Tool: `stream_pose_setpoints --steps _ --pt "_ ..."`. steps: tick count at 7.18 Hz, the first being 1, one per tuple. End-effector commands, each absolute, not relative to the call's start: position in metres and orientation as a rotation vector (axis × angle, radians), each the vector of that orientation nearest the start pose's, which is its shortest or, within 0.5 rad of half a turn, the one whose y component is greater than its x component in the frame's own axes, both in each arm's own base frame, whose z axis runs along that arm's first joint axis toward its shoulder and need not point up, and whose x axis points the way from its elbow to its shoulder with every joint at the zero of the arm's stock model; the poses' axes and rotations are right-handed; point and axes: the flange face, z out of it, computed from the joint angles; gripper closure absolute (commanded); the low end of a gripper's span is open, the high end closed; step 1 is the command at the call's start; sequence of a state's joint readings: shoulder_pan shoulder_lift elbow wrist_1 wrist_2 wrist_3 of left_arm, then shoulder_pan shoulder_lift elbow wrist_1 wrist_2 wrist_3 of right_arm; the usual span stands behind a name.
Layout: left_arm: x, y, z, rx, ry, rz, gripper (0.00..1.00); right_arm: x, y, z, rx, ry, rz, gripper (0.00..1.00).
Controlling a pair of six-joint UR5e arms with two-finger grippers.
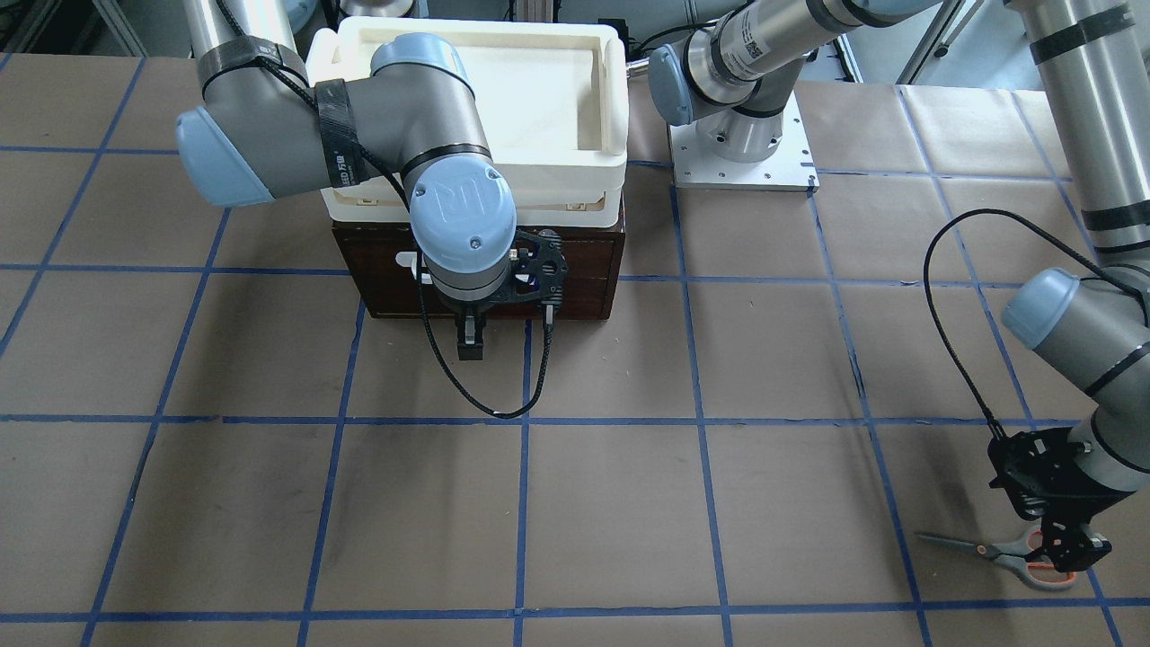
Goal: Place scissors in drawer with both arms
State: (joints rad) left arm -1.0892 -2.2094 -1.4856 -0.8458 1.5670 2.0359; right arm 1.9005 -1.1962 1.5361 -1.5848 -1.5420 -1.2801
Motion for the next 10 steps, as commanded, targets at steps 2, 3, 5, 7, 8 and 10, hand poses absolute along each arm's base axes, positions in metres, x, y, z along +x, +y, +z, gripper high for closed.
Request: stream_pose_setpoints --steps 2,3,5,7,8,10 --pt "0.208 -0.696 0.182 2.202 2.047 -0.138 0.00 0.321 -0.514 0.296 -2.104 2.033 0.410 0.00" --pt "0.210 -0.700 0.176 2.203 2.049 -0.131 0.00 0.321 -0.514 0.293 -2.100 2.029 0.421 0.00" --pt "0.212 -0.702 0.173 2.203 2.046 -0.122 0.18 0.322 -0.516 0.293 -2.111 2.026 0.415 0.00" --pt "0.215 -0.703 0.176 2.193 2.040 -0.091 0.21 0.323 -0.520 0.293 -2.127 2.021 0.395 0.00" --pt "0.215 -0.703 0.175 2.194 2.041 -0.090 0.21 0.323 -0.520 0.292 -2.127 2.021 0.398 0.00" --pt "0.217 -0.703 0.170 2.195 2.045 -0.061 0.36 0.324 -0.524 0.294 -2.147 2.035 0.361 0.00"
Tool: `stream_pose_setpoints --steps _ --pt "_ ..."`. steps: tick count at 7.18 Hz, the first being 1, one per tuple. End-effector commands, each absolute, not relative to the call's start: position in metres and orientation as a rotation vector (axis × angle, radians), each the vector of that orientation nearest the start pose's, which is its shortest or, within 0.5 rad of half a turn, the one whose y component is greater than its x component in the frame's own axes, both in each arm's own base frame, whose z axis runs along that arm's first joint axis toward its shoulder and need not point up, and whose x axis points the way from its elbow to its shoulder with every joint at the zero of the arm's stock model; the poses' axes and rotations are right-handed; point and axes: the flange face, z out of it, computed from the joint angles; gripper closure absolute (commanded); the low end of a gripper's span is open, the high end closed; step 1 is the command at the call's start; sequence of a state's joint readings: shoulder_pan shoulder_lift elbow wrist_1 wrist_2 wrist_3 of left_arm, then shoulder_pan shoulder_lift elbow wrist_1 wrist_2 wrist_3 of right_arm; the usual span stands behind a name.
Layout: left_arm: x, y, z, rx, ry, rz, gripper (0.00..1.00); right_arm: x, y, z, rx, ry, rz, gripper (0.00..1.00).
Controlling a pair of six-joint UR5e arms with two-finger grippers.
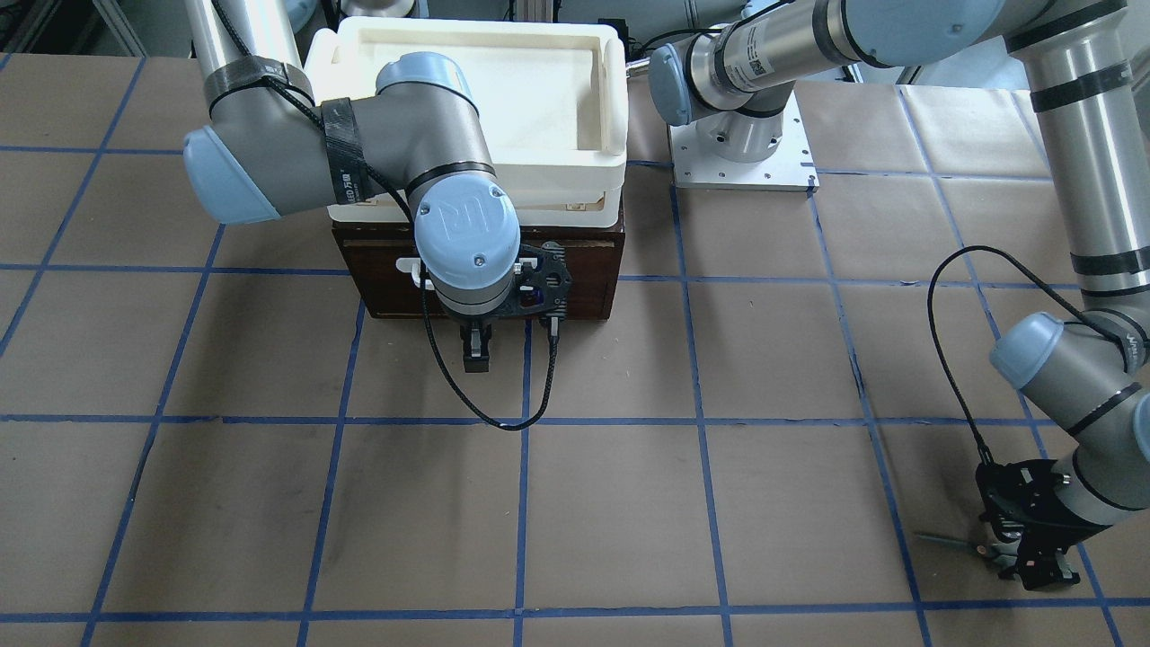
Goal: Place scissors in drawer with both arms
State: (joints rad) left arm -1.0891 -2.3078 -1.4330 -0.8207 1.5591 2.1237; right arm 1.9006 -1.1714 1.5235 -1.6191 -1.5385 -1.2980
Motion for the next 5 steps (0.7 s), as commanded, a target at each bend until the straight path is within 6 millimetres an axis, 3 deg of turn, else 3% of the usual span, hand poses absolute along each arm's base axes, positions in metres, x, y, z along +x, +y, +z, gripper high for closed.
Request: stream_pose_setpoints --steps 1,2,3,5 --pt "0.217 -0.703 0.168 -2.400 -2.236 0.063 0.36 0.324 -0.526 0.295 -2.158 2.035 0.343 0.00" --pt "0.217 -0.703 0.167 -2.407 -2.226 0.061 0.53 0.325 -0.528 0.295 -2.167 2.043 0.321 0.00" --pt "0.219 -0.703 0.170 -2.437 -2.209 0.035 1.00 0.326 -0.531 0.288 -2.165 2.041 0.327 0.00" --pt "0.221 -0.705 0.182 -2.459 -2.217 0.030 1.00 0.329 -0.540 0.283 -2.185 2.056 0.265 0.00"
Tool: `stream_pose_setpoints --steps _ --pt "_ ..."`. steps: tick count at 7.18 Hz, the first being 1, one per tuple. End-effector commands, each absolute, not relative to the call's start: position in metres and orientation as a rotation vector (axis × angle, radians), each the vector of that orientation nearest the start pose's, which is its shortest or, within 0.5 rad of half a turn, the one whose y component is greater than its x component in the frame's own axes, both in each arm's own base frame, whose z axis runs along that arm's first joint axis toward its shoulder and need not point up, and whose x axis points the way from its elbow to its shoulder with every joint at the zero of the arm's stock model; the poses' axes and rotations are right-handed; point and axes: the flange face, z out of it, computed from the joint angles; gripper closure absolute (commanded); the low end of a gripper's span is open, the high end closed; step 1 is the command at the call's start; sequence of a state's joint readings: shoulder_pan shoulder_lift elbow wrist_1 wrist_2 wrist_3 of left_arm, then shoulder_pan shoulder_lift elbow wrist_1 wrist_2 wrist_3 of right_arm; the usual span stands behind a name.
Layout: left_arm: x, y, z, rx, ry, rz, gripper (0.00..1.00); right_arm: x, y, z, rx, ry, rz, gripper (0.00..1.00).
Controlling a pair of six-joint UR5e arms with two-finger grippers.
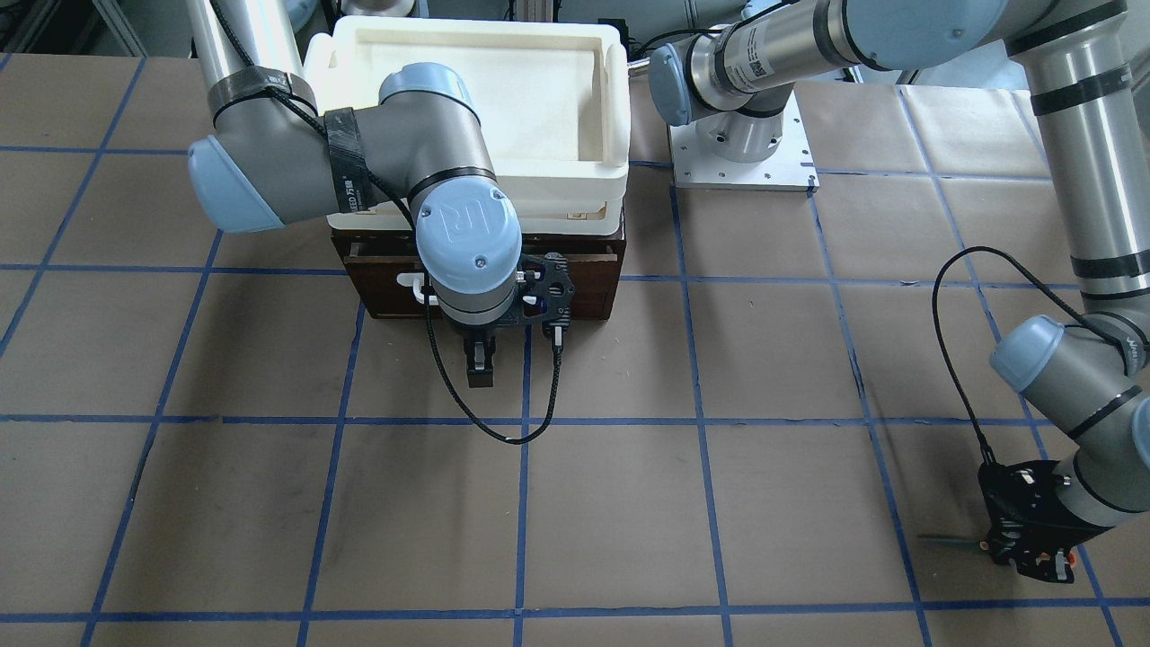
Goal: Place scissors in drawer with both arms
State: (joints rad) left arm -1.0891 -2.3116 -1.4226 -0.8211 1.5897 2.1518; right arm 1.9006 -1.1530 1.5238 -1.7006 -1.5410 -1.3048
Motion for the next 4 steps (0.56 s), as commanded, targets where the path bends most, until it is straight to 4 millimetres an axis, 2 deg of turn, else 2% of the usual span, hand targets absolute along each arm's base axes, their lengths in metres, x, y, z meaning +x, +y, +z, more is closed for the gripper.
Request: stream_pose_setpoints --steps 1,2,4 --pt "0.220 -0.704 0.190 -2.463 -2.220 0.032 1.00 0.331 -0.545 0.280 -2.196 2.060 0.233 0.00" --pt "0.217 -0.703 0.202 -2.468 -2.221 0.035 1.00 0.334 -0.551 0.288 -2.209 2.053 0.210 0.00" --pt "0.192 -0.696 0.239 -2.450 -2.171 0.011 1.00 0.334 -0.555 0.292 -2.217 2.053 0.192 0.00"
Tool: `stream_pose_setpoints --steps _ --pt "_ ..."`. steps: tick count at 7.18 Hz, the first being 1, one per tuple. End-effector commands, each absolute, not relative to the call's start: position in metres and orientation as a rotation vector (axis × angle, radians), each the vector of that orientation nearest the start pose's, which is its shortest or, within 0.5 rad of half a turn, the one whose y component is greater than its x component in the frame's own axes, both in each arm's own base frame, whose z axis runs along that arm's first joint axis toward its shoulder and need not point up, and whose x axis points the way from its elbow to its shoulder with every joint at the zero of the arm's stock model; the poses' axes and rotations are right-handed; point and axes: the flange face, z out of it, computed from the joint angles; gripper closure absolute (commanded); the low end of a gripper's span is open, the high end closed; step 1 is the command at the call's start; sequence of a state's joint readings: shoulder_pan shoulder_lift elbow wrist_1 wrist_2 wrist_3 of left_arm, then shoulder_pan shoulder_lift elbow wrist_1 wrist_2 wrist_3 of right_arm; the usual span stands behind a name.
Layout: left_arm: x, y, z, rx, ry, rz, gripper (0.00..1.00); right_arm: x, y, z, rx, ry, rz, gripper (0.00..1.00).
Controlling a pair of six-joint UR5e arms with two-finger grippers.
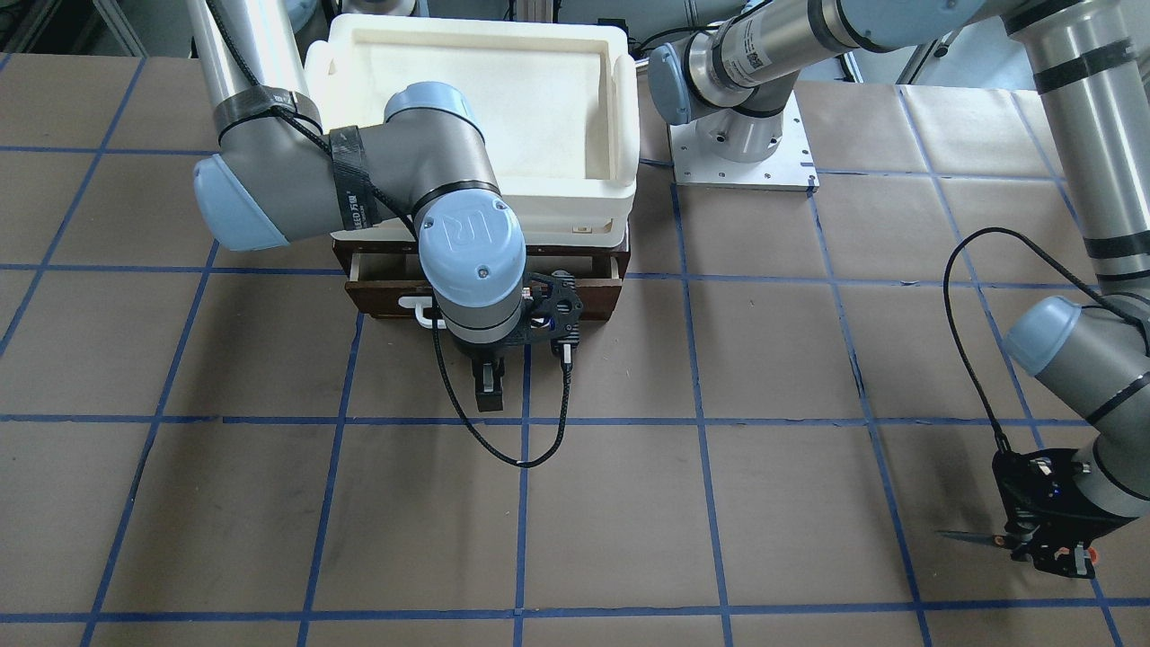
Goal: Place scissors in drawer with both arms
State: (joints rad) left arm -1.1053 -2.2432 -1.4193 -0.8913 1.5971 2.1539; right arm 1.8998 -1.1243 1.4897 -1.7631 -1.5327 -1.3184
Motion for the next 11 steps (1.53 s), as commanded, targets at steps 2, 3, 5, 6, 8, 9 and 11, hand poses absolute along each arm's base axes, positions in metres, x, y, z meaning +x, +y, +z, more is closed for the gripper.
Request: stream_pose_setpoints --steps 2,3,5,6,8,9,11 --pt "0.174 -0.676 0.295 -2.395 -2.164 -0.032 1.00 0.334 -0.560 0.288 -2.225 2.045 0.189 0.00" --pt "0.150 -0.664 0.321 -2.336 -2.171 -0.048 1.00 0.338 -0.572 0.282 -2.236 2.054 0.155 0.00" --pt "0.127 -0.656 0.340 -2.297 -2.191 -0.050 1.00 0.337 -0.601 0.286 -2.230 2.074 0.121 0.00" --pt "0.118 -0.654 0.346 -2.282 -2.214 -0.046 1.00 0.334 -0.605 0.290 -2.231 2.081 0.106 0.00" --pt "0.116 -0.651 0.349 -2.278 -2.206 -0.057 1.00 0.334 -0.609 0.288 -2.235 2.081 0.098 0.00" --pt "0.116 -0.651 0.347 -2.276 -2.204 -0.058 1.00 0.334 -0.613 0.287 -2.236 2.084 0.092 0.00" --pt "0.116 -0.650 0.347 -2.275 -2.203 -0.059 1.00 0.335 -0.627 0.293 -2.242 2.101 0.015 0.00"
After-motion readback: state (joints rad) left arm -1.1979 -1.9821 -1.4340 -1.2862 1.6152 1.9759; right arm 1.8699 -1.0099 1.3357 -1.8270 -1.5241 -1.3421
